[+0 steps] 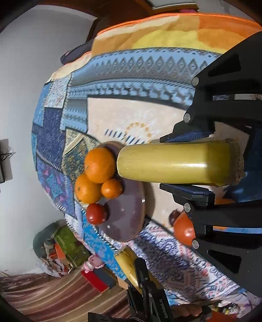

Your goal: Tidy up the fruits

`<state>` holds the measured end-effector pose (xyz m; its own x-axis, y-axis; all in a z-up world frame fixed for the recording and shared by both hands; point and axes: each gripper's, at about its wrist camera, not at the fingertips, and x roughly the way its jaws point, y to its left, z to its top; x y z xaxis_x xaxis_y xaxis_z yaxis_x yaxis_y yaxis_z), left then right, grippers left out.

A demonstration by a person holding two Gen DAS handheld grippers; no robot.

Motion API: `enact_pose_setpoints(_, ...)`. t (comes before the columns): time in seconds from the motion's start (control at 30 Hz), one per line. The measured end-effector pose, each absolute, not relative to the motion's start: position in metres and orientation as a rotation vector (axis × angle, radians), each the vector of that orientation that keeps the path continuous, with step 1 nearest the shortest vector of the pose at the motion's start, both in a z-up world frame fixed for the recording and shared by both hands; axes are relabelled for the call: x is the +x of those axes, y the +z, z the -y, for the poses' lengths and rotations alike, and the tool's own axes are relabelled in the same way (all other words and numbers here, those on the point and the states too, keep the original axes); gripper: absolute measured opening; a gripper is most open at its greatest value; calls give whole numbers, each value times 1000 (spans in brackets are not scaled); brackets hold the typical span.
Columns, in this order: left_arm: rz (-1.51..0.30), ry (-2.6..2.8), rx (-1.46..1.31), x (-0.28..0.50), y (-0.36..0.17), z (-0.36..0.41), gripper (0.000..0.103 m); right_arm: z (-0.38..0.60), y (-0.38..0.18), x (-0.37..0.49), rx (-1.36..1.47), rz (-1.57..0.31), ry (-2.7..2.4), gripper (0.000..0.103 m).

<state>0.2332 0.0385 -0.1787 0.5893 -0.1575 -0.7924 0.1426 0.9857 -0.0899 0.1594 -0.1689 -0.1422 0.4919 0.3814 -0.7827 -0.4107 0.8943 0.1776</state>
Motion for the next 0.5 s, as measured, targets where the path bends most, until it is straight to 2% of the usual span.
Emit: enact_pose_setpoints(0.5, -924, -169, -41, 276, -175, -35, 37, 116, -135, 188, -68, -920, 614, 34)
